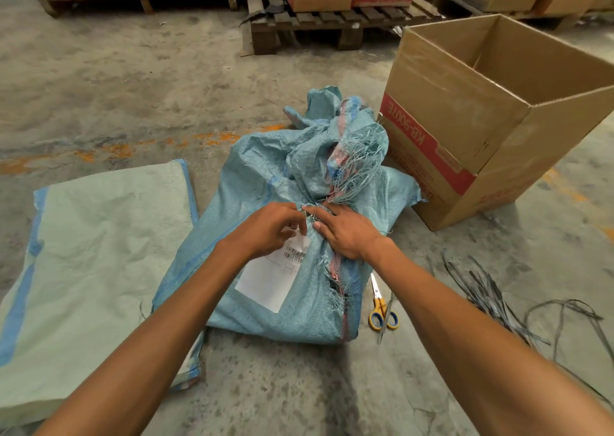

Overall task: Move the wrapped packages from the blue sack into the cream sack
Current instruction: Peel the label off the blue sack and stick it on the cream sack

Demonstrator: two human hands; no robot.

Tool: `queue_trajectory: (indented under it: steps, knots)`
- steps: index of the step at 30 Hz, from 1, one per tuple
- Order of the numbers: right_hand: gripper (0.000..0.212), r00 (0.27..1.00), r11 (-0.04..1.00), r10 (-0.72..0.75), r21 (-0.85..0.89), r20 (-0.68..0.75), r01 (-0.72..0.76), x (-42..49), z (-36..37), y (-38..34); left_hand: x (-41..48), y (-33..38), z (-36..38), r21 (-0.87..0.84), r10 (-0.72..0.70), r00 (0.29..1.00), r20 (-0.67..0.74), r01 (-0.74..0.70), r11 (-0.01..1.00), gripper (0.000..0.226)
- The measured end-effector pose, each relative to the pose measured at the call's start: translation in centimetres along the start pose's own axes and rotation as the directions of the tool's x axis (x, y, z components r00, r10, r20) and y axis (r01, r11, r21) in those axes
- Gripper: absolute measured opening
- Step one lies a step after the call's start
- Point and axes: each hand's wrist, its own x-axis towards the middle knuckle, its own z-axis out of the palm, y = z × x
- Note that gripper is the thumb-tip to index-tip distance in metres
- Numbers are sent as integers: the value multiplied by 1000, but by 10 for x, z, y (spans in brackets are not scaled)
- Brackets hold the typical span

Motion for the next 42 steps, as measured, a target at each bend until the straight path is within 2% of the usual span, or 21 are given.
queue_trajectory:
  steps: [3,8,13,16,20,27,31,33,37,39,42]
  knots:
    - [49,1000,1000,1,-11,2,-1,0,1,0,5,-2,-4,63,-20,1000,10,20,998,40]
    - [50,1000,1000,2,-15,-5,-2,1,1,1,4,-3,-5,143,-20,1000,0,20,990,29]
    - [50,1000,1000,0,-13,-9,0,2,2,2,2,-9,-7,63,-83,996,-25,84,994,30]
    - [50,1000,1000,-1,-21,-19,1,3,3,4,3,-6,-12,43,-59,996,-61,62,997,34]
    - [51,999,1000,-8,-27,-38,7,4,5,3,0,-4,-17,84,-39,995,-93,47,995,29]
    - [50,999,999,-12,-44,-41,11,4,7,2,-1,-7,-19,36,-121,992,24,120,992,42]
    - [50,999,999,-17,-46,-51,15,4,7,1,-1,-2,-24,29,-129,991,23,129,991,40]
    - [56,999,998,-12,-56,-50,9,5,7,1,0,2,-27,26,-135,991,5,135,991,38]
    - [86,999,998,-7,-57,-51,4,6,7,1,4,9,-30,69,-143,989,-28,144,987,37]
    - [88,998,998,-6,-61,-58,3,7,6,2,5,12,-33,93,-141,990,-20,142,986,37]
    - [80,998,998,-9,-67,-64,5,6,5,2,5,14,-36,108,-130,991,26,126,986,36]
